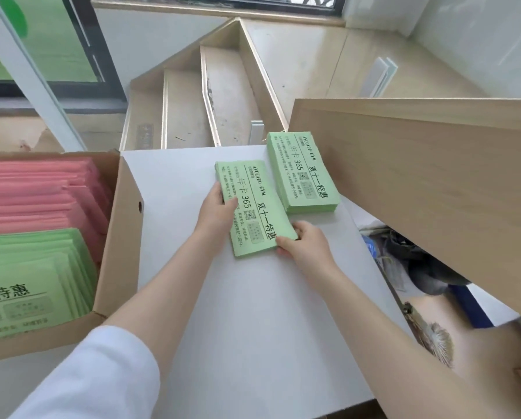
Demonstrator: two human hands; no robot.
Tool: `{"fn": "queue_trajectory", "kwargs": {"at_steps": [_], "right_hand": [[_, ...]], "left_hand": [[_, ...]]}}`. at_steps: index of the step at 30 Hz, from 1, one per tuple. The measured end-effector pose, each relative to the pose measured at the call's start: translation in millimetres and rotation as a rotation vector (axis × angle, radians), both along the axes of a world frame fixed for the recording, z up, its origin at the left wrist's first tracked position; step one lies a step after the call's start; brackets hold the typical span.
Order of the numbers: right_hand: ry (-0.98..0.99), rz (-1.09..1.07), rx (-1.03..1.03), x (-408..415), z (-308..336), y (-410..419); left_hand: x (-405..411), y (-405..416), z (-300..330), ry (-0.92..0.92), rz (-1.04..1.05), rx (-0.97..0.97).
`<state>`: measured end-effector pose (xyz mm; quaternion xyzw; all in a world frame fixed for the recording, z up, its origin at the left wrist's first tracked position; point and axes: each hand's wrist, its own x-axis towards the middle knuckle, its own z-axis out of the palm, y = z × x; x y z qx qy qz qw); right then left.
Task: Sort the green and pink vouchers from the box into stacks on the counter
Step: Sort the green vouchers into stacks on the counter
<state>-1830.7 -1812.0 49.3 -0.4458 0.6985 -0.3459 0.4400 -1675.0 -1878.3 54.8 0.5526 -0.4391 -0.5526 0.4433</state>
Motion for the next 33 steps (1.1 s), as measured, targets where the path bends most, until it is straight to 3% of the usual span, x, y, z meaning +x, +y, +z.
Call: {"fn": "queue_trajectory", "kwargs": {"at_steps": [5,7,9,11,14,21,29,33], "right_hand": [[0.178,0.199,-0.049,-8,5,6],[0.265,0.228,-0.069,-11,5,5],[0.382,0.251,-0.068,-11,7,3],[0.508,0.272,-0.041,-10,8,-1],[0.639,0.275,-0.037,-9,7,-6],[0.710,0.164,-0.102,-7,-2,-17],[0.729,0.108,-0.090,-7,-5,-22],[0.690,0.130,-0.154,-5,5,-14]], "left_hand": [[-1,46,-21,-0.170,-0.129,-0.039],[-1,60,-22,-0.419,-0.224,-0.058],[-3,65,-20,-0.794,-0.283,-0.056],[-2,62,-17,-0.972,-0.264,-0.075],[1,48,-18,-0.926,-0.229,-0.120],[1,25,-20,-0.953,-0.177,-0.176],[-5,8,-19,-1.015,-0.131,-0.150],[-4,17,-10,-0.952,-0.145,-0.120]]}}
